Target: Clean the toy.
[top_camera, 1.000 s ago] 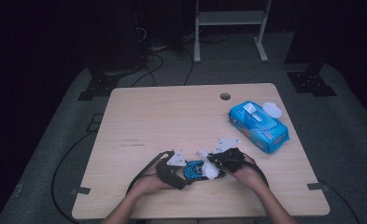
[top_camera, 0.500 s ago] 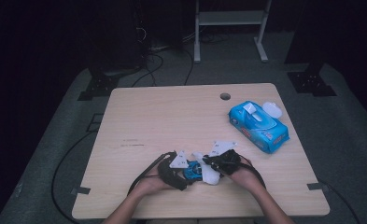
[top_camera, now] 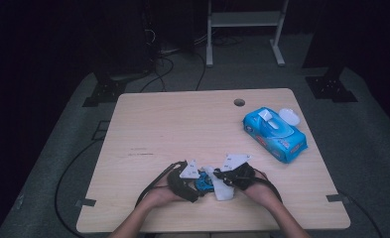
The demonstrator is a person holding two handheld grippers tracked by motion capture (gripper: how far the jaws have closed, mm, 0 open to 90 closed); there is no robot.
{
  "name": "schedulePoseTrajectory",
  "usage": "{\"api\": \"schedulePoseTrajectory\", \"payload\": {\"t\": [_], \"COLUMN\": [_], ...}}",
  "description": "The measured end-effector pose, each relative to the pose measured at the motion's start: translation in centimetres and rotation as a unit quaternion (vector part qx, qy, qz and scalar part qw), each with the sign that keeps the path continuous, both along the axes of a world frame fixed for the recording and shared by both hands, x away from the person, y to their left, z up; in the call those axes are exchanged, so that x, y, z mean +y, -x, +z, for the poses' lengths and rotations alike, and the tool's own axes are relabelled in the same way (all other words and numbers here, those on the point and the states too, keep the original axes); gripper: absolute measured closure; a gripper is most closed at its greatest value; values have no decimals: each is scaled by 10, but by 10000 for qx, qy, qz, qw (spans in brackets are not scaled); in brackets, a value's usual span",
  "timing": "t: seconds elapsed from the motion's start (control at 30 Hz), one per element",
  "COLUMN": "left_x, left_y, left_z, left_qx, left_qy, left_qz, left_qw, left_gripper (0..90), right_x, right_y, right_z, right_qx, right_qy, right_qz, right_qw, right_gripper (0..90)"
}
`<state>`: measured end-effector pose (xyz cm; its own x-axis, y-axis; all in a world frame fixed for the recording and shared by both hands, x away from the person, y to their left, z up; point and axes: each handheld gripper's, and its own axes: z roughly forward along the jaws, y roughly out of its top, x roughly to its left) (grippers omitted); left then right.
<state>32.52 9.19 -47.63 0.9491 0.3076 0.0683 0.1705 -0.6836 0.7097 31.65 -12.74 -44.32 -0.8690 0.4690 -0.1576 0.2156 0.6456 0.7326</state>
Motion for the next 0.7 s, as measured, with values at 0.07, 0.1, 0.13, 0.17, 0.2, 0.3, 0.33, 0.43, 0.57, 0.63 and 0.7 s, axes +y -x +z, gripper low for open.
{"api": "schedulePoseTrajectory", "payload": {"t": [0.07,0.1,0.13,0.17,0.2,0.3,0.33,0.43,0.57,0.63,0.7], "left_x": [0,0,0,0,0,0,0,1,1,1,1], "left_y": [0,0,0,0,0,-1,0,-1,-1,-1,-1], "left_z": [0,0,0,0,0,-1,0,0,0,0,0], "left_qx": [6,7,5,6,8,46,57,64,71,63,65], "left_qy": [9,4,2,3,4,32,29,6,8,6,4], "left_qz": [3,5,2,3,1,24,28,17,14,5,5], "left_qw": [10000,10000,10000,10000,10000,10000,10000,10000,10000,10000,10000], "left_gripper": [247,247,247,247,247,249,250,250,250,250,250], "right_x": [-11,-17,-34,-34,-39,-46,-42,-36,-39,-43,-45], "right_y": [-3,-4,-8,-8,-8,-9,-8,-7,-8,-8,-6], "right_z": [-1,-2,-4,-4,-4,-4,-6,-8,-8,-7,-5], "right_qx": [38,80,116,116,109,113,93,85,116,124,90], "right_qy": [99,54,65,65,98,61,59,-8,-28,15,29], "right_qz": [-202,-291,-520,-520,-573,-664,-653,-588,-581,-631,-632], "right_qw": [9997,9995,9986,9986,9983,9977,9978,9982,9982,9979,9980], "right_gripper": [841,842,842,842,842,842,842,842,842,842,842]}}
